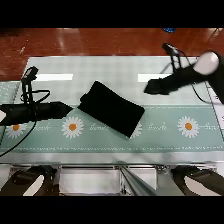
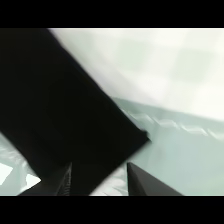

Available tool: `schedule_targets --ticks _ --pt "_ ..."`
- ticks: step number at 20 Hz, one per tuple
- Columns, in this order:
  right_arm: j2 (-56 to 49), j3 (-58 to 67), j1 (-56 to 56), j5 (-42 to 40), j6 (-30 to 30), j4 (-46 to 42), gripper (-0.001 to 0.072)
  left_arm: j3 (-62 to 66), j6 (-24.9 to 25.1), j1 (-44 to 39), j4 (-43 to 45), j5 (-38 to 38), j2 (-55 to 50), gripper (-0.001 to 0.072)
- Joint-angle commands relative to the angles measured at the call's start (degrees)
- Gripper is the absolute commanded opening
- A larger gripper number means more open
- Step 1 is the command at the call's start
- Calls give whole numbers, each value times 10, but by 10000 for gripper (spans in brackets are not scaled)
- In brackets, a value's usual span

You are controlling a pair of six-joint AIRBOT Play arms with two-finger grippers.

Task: Fold the shirts.

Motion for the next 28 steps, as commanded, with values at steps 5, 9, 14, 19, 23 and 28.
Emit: schedule_targets --ticks 5,9,14,19,23,28 --pt "202 -374 45 -264 234 13 418 -1 0 0 -13 4 -17 17" --pt "112 -386 85 -329 167 143 418 -1 0 0 -17 4 -22 17" --pt "-8 -378 89 -344 -4 359 417 -1 0 0 -16 4 -22 17" --pt "-103 -324 89 -315 -171 522 370 -1 0 0 -16 5 -22 17" --pt "-166 -211 89 -236 -283 545 30 -1 0 0 -16 5 -22 17" --pt "-167 4 88 -202 -247 484 29 -1 -13 0 -21 6 -22 17"
